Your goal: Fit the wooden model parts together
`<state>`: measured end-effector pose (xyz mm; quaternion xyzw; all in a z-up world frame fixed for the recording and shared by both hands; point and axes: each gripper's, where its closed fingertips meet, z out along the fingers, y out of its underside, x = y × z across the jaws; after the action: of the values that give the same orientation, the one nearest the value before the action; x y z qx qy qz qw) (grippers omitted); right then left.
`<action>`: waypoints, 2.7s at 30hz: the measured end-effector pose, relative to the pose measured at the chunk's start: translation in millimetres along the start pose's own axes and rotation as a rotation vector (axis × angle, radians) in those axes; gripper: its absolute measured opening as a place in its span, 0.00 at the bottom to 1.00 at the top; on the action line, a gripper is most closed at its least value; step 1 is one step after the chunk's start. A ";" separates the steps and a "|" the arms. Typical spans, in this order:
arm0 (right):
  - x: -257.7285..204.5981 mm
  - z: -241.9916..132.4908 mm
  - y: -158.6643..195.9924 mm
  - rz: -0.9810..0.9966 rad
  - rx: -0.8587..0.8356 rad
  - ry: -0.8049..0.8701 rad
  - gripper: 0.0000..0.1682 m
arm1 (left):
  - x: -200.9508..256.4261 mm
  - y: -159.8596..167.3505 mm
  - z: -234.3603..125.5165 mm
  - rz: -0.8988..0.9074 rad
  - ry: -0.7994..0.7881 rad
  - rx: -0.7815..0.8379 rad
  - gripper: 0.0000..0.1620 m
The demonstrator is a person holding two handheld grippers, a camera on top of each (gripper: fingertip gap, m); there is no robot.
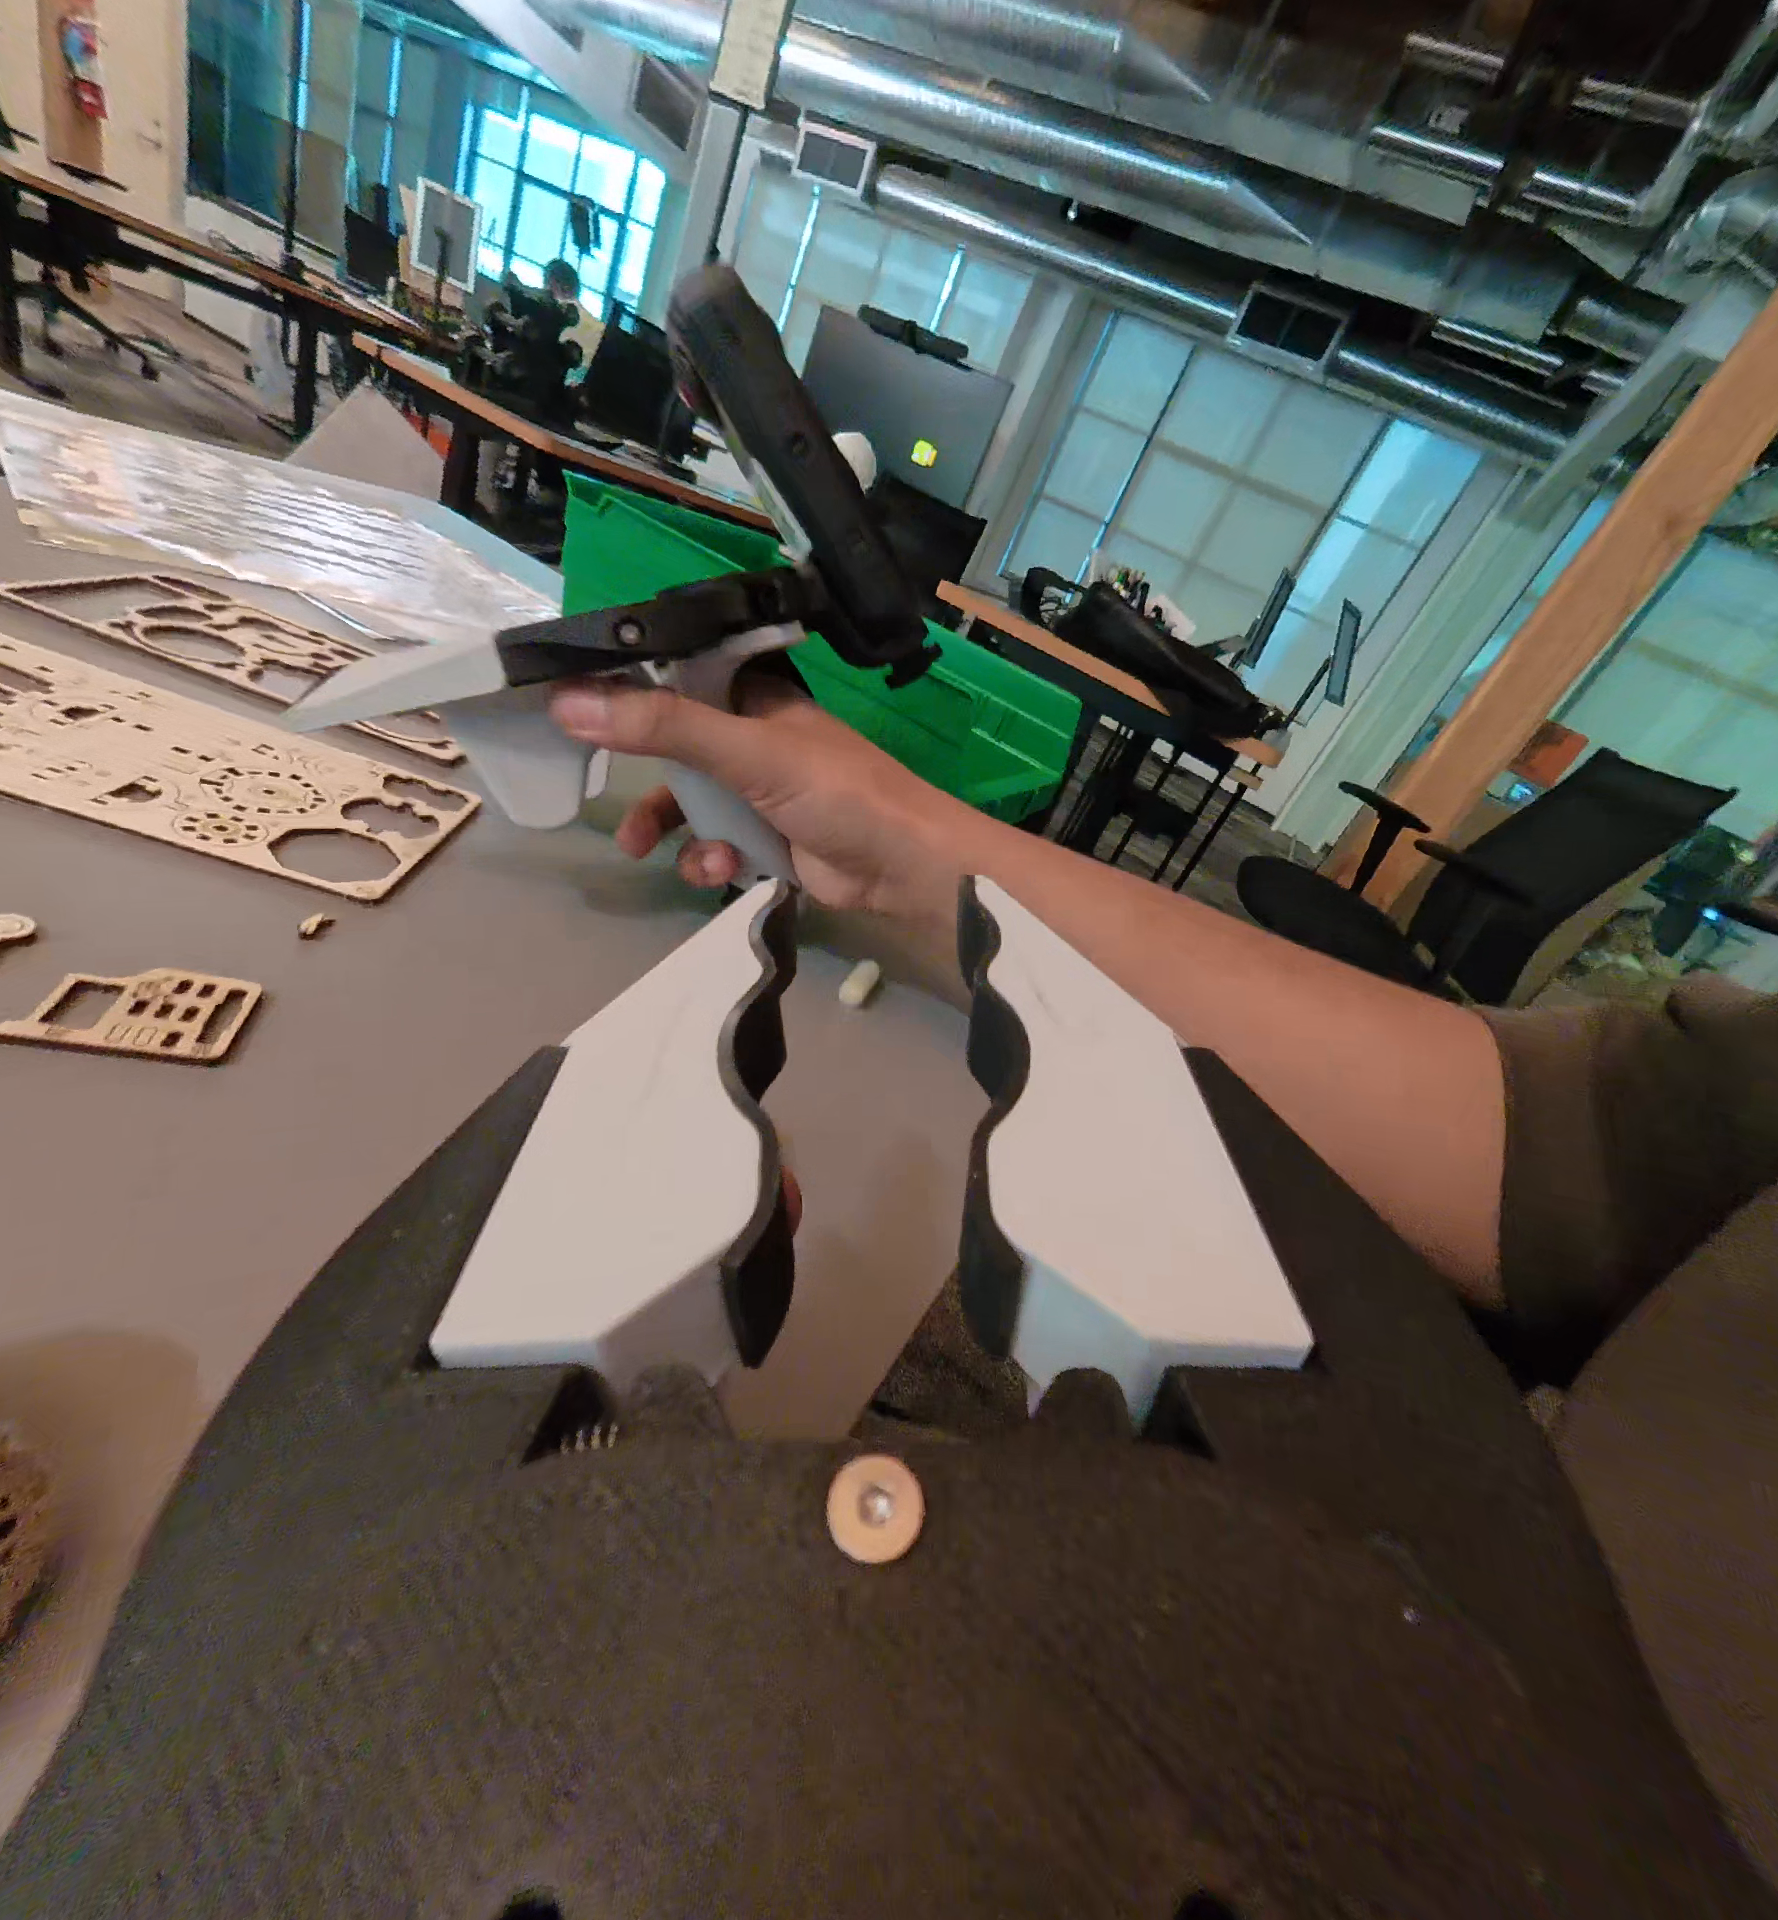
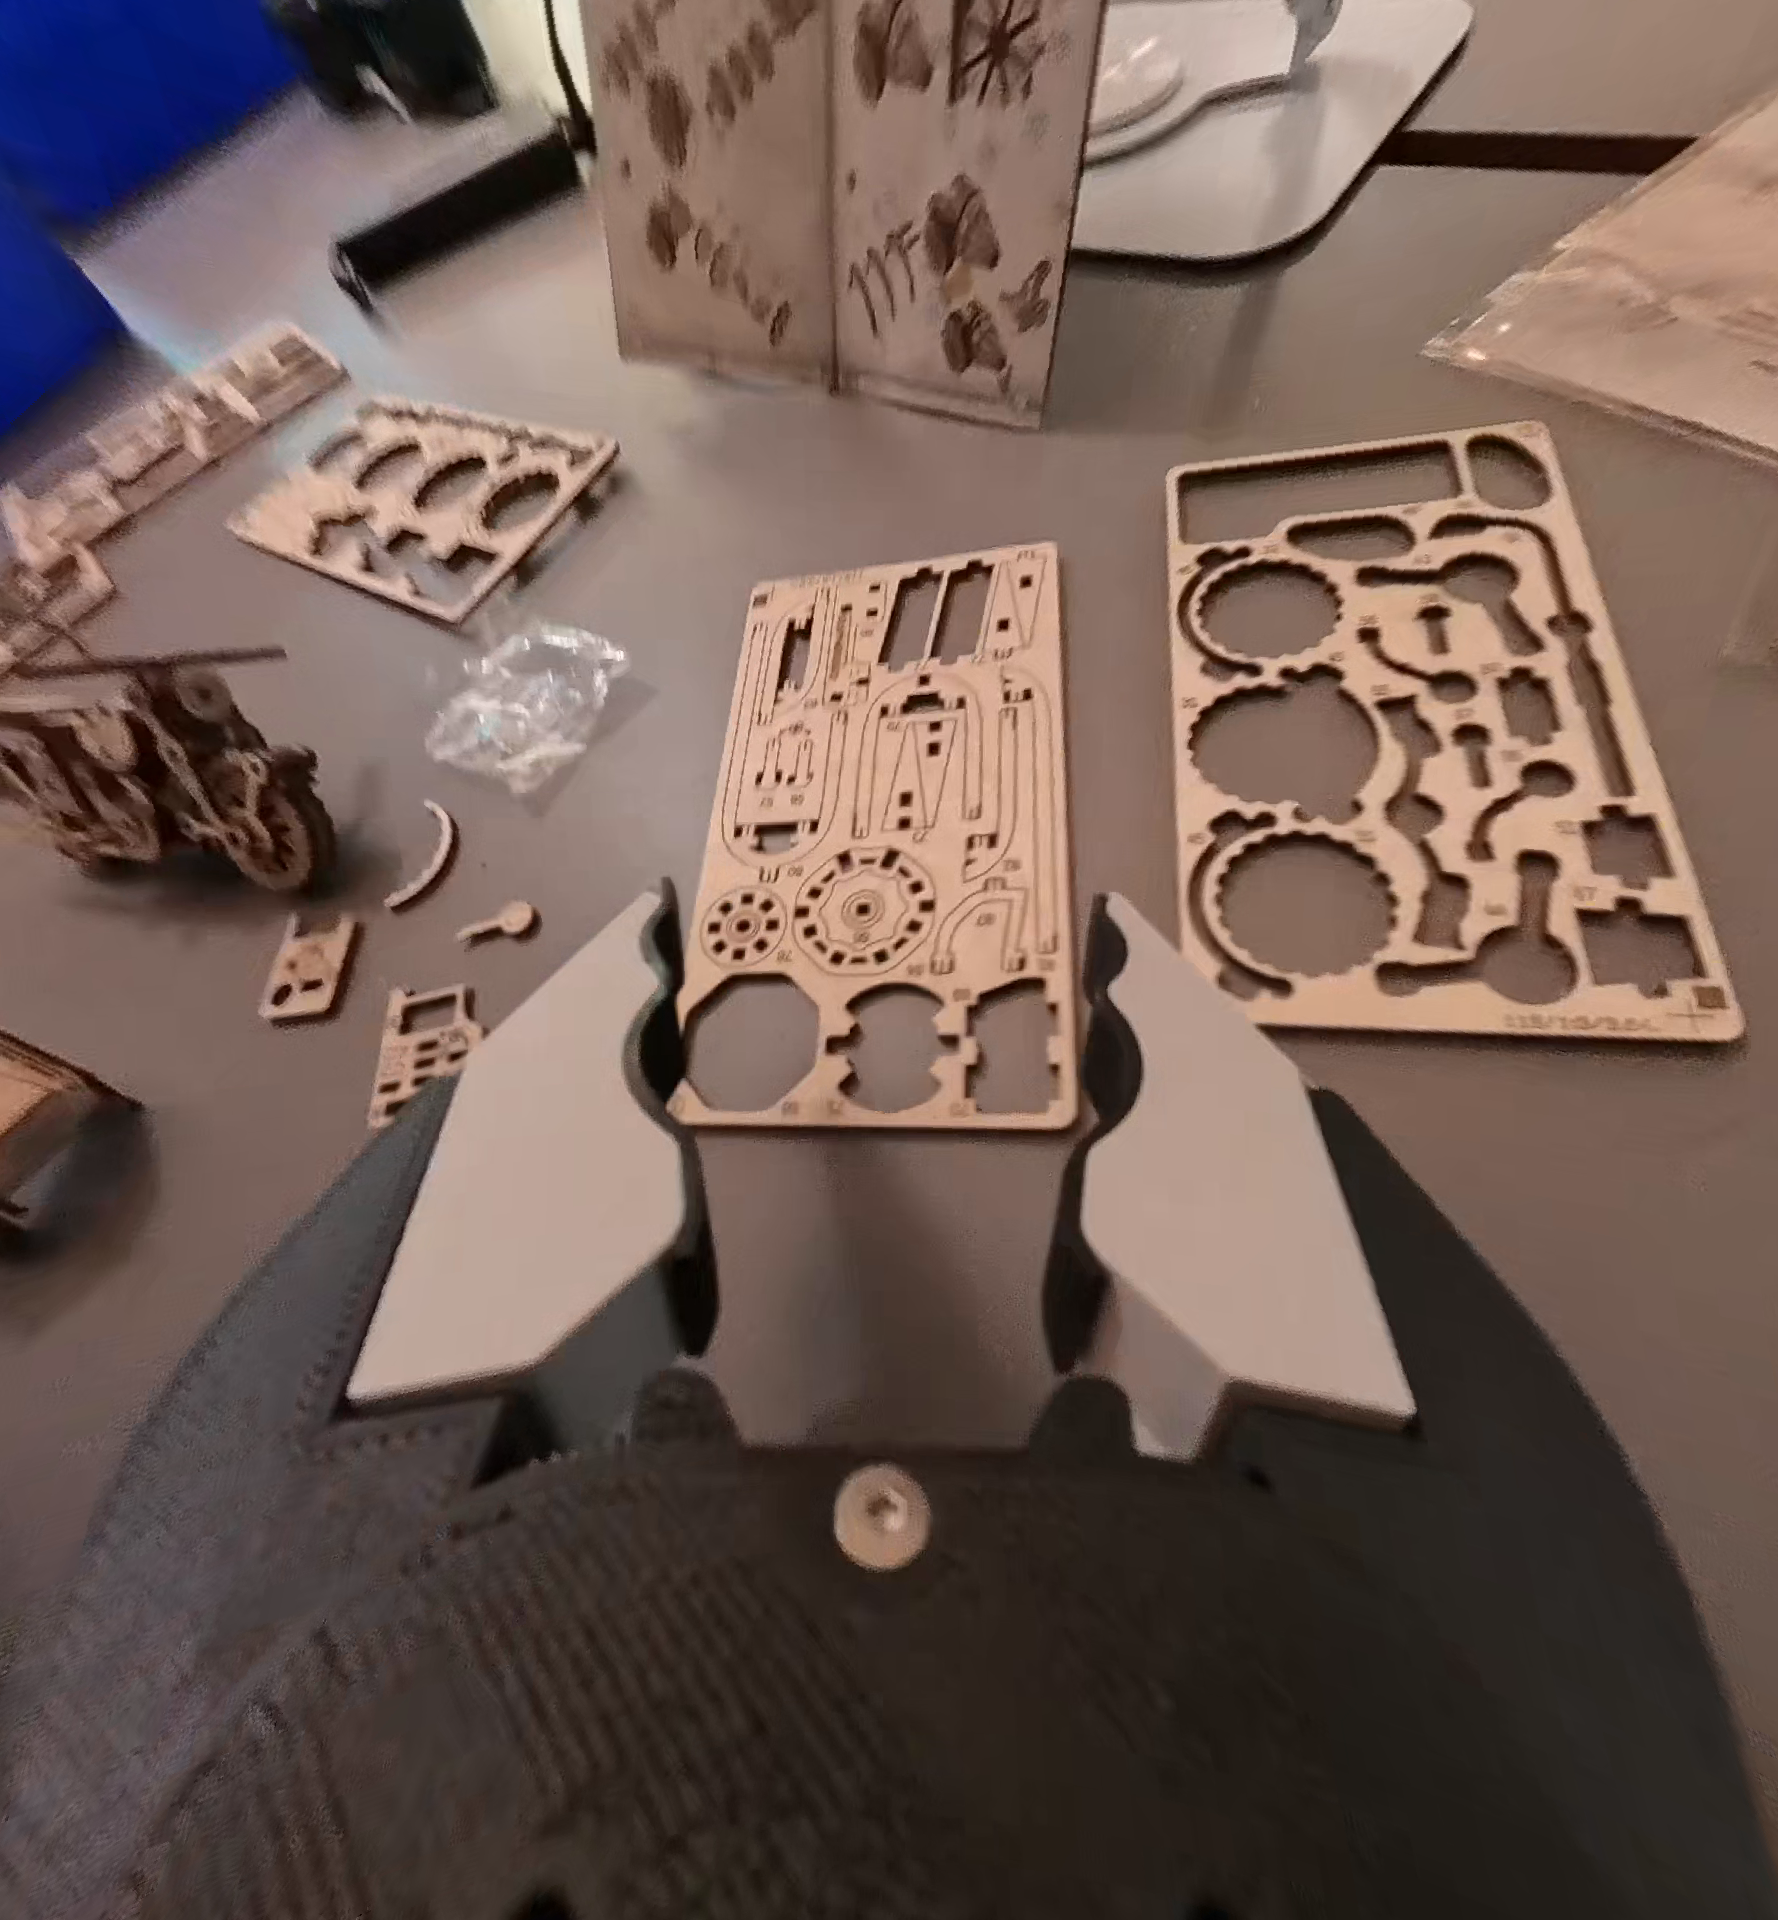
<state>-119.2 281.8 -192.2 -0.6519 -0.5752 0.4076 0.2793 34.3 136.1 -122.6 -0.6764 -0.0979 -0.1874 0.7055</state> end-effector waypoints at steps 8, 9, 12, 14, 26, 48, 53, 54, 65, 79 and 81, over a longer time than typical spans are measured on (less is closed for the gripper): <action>-0.1 33.1 19.3 -0.105 -0.195 0.177 0.62 | 7.0 -23.1 -17.0 -0.181 0.125 -0.001 0.20; 1.5 35.5 18.8 -0.113 -0.185 0.196 0.63 | 4.7 -26.7 -19.3 -0.180 0.122 0.007 0.20; 3.1 35.5 17.3 -0.107 -0.190 0.213 0.57 | -7.6 -31.4 -22.9 -0.136 0.079 0.024 0.19; 3.0 33.9 17.4 -0.111 -0.186 0.200 0.54 | -12.5 -33.7 -24.1 -0.136 0.068 0.028 0.19; -4.1 -49.2 -31.0 0.063 0.165 0.031 0.53 | -53.5 -52.0 -30.9 -0.193 0.005 0.078 0.18; -151.0 -98.9 -2.2 -0.653 0.293 0.197 0.54 | -82.7 -83.5 -13.7 -0.538 0.070 0.243 0.00; -158.7 -128.5 -16.1 -0.373 0.427 -0.149 0.41 | -78.9 -84.3 -15.5 -0.479 0.124 0.176 0.00; -150.1 -137.5 -24.6 -0.276 0.458 -0.186 0.42 | -75.1 -82.6 -15.4 -0.451 0.150 0.149 0.00; -156.1 -114.7 -17.5 0.096 0.299 -0.547 0.15 | -42.5 -47.0 -24.7 -0.330 0.286 -0.139 0.00; -187.3 -92.2 -17.9 0.198 0.199 -0.745 0.01 | -72.0 -64.3 -52.4 -0.297 0.096 0.064 0.06; -184.9 -92.4 -17.8 0.212 0.203 -0.741 0.01 | -68.3 -65.9 -51.9 -0.299 0.120 0.067 0.03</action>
<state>-50.8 113.9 -91.2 -0.4857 -0.5231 0.6966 0.0723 -60.0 92.7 -92.3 -0.6178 -0.1616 -0.3270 0.6966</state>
